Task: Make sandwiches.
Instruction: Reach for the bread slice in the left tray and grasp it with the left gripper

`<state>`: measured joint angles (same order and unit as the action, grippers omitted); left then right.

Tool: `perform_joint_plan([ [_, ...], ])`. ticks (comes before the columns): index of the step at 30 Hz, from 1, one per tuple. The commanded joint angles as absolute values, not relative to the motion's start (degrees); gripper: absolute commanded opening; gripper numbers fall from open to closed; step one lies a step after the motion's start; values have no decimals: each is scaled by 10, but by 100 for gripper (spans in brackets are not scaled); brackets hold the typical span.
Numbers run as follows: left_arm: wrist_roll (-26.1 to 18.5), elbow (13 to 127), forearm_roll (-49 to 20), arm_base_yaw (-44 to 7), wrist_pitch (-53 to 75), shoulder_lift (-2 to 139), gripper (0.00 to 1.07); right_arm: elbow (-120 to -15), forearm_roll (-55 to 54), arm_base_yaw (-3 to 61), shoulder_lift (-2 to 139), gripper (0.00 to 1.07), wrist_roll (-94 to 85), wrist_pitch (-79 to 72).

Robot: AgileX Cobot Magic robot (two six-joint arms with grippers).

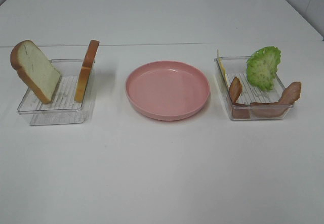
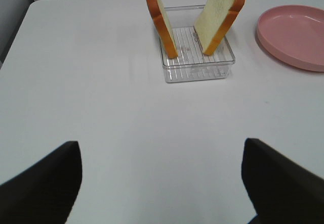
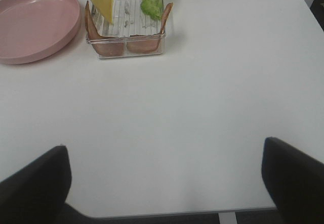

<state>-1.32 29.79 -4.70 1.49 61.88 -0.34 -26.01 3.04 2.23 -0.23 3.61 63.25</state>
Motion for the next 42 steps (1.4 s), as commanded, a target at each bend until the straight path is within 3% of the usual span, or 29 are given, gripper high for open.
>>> perform_joint_plan([
  [1,-10,296,-46,15,616,-5,79,-258,34,19,-3,98,32,630],
  [9,-10,296,-46,15,616,-5,96,-258,34,19,-3,98,32,630],
  [42,-10,296,-46,15,616,-5,96,-258,34,19,-3,98,32,630],
])
